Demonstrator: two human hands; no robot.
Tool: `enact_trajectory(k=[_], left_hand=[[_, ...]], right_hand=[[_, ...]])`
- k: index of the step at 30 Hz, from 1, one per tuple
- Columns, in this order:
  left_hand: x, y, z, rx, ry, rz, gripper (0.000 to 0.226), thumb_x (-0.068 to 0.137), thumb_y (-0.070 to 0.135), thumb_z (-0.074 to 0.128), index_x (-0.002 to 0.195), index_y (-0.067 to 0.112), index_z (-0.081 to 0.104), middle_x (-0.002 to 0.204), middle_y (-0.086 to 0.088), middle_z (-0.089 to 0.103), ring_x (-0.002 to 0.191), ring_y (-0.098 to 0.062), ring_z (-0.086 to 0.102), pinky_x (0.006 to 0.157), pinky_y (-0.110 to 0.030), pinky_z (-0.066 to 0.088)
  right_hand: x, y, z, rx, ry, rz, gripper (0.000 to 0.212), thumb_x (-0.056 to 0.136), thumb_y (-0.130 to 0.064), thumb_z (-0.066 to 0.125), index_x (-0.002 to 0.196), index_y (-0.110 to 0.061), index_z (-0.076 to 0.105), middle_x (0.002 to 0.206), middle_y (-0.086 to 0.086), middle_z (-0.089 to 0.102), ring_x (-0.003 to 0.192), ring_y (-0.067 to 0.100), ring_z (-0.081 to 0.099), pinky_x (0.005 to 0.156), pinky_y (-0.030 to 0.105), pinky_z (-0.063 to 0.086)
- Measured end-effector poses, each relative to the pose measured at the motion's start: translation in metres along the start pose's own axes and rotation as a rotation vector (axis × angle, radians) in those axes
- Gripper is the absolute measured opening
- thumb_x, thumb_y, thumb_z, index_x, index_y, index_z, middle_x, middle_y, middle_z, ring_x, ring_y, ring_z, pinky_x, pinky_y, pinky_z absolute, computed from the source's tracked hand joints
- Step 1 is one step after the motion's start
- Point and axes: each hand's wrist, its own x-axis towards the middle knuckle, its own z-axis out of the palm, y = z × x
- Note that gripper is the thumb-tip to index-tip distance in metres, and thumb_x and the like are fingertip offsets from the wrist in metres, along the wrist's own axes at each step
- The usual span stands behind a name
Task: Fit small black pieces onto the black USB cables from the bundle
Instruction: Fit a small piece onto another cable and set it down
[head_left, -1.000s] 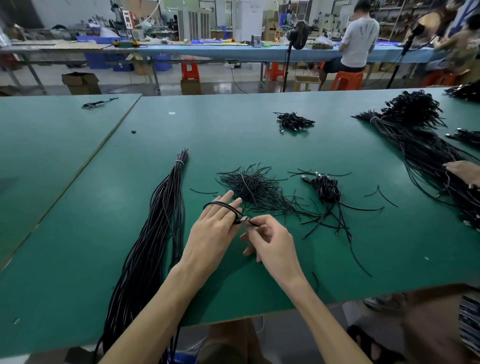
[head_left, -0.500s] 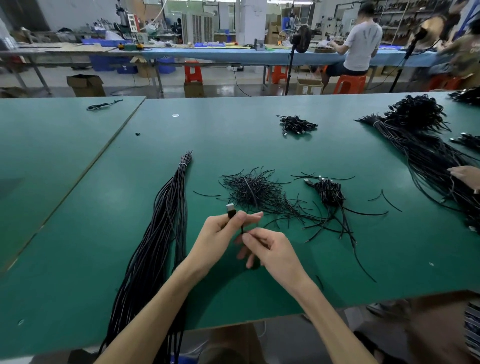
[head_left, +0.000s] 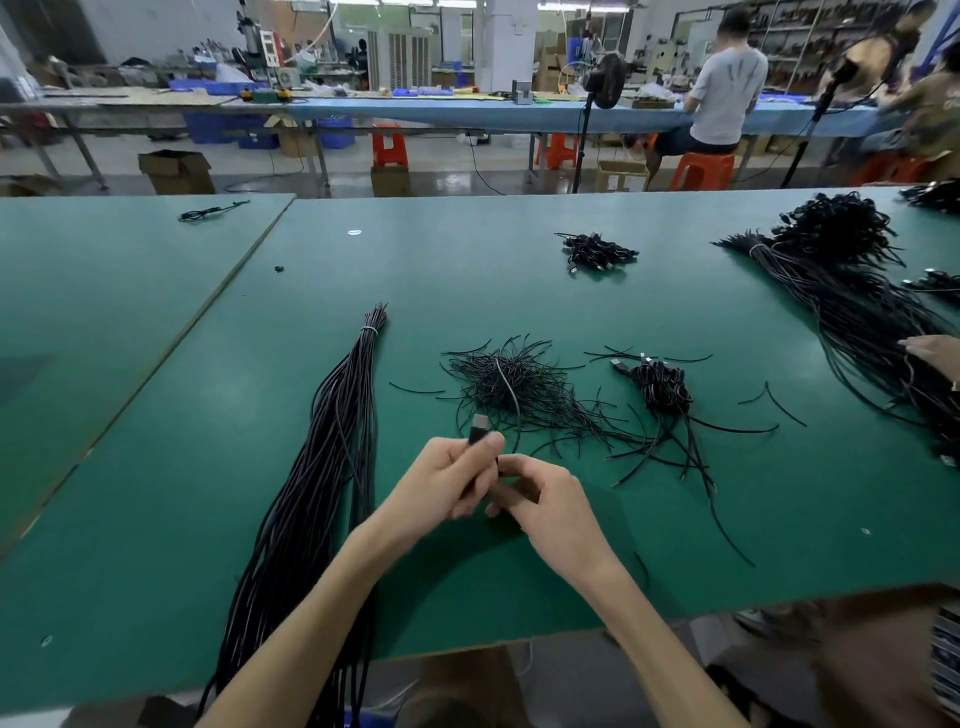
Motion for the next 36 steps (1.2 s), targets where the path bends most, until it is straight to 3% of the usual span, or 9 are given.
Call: enact_trajectory(k=[4,7,9,15,20,24,30,33,36], left_hand=[[-0.002,-0.011,0.005,0.446,0.094,0.082,0.053,0.107,0.046,0.048,0.058,0.024,0.052,0.044,0.003,0.051,0.041,-0.012,0.046,0.052,-0.023,0.04],[-0.003,-0.015,0.002,0.959,0.06,0.183,0.034,0.108,0.035,0.05,0.08,0.019,0.061,0.07,0.004,0.066,0.067,-0.018,0.059,0.071,-0.033,0.05],[-0.002,-0.015,0.005,1.079,0.119,0.33,0.025,0.105,0.026,0.057,0.084,0.012,0.062,0.08,-0.001,0.067,0.077,-0.023,0.059,0.079,-0.029,0.045],[0.002,-0.014,0.006,1.259,0.374,0.473,0.02,0.088,0.013,0.08,0.076,0.008,0.065,0.073,-0.004,0.069,0.072,-0.025,0.067,0.076,-0.034,0.052],[0.002,-0.016,0.003,1.261,0.449,0.441,0.013,0.087,0.013,0.081,0.092,0.002,0.074,0.094,-0.01,0.078,0.093,-0.026,0.074,0.09,-0.035,0.053],[0.003,-0.016,0.001,1.15,0.466,0.408,0.021,0.095,0.016,0.072,0.111,0.002,0.075,0.122,-0.009,0.074,0.121,-0.021,0.067,0.105,-0.03,0.044],[0.003,-0.012,0.001,0.793,0.455,0.151,0.037,0.106,0.035,0.051,0.132,0.015,0.069,0.142,0.002,0.062,0.138,-0.014,0.052,0.116,-0.02,0.032],[0.003,-0.011,0.003,0.427,0.41,0.148,0.035,0.104,0.04,0.052,0.124,0.021,0.074,0.121,0.005,0.071,0.118,-0.014,0.066,0.103,-0.025,0.048],[0.004,-0.007,-0.001,-0.286,0.279,0.066,0.044,0.109,0.039,0.047,0.124,0.005,0.069,0.12,-0.013,0.074,0.115,-0.026,0.07,0.098,-0.029,0.053]], right_hand=[[-0.001,-0.002,-0.002,0.071,0.043,-0.041,0.072,0.096,0.011,0.053,0.129,-0.053,0.06,0.118,-0.017,0.072,0.082,0.004,0.068,0.064,0.02,0.053],[-0.002,-0.001,-0.002,0.096,0.051,-0.08,0.08,0.095,0.016,0.05,0.147,-0.044,0.049,0.139,-0.028,0.06,0.099,0.004,0.064,0.073,0.028,0.059],[-0.003,-0.002,-0.002,0.082,0.069,-0.107,0.081,0.094,0.017,0.05,0.152,-0.04,0.044,0.144,-0.03,0.055,0.115,0.007,0.063,0.086,0.029,0.058],[-0.004,-0.004,0.003,0.02,0.124,-0.147,0.065,0.094,0.013,0.055,0.143,-0.029,0.051,0.137,-0.026,0.062,0.122,0.001,0.062,0.085,0.017,0.054],[-0.002,-0.001,0.002,-0.049,0.235,-0.069,0.034,0.101,-0.005,0.059,0.126,-0.028,0.066,0.106,-0.021,0.074,0.092,0.004,0.07,0.08,0.029,0.06],[-0.003,-0.004,0.002,0.038,0.129,-0.048,0.021,0.104,-0.018,0.06,0.123,-0.024,0.068,0.094,-0.013,0.078,0.089,0.005,0.073,0.082,0.017,0.054],[-0.004,-0.004,0.001,0.064,0.013,-0.052,0.019,0.108,-0.023,0.052,0.118,-0.022,0.068,0.082,-0.001,0.078,0.064,0.018,0.068,0.073,0.025,0.056],[-0.003,-0.002,0.004,0.027,-0.019,-0.042,0.021,0.109,-0.027,0.051,0.106,-0.023,0.072,0.076,0.003,0.076,0.058,0.019,0.066,0.071,0.037,0.057],[-0.002,-0.001,0.004,-0.005,-0.053,-0.023,0.024,0.108,-0.03,0.053,0.1,-0.023,0.074,0.072,0.001,0.075,0.059,0.019,0.065,0.072,0.041,0.058]])
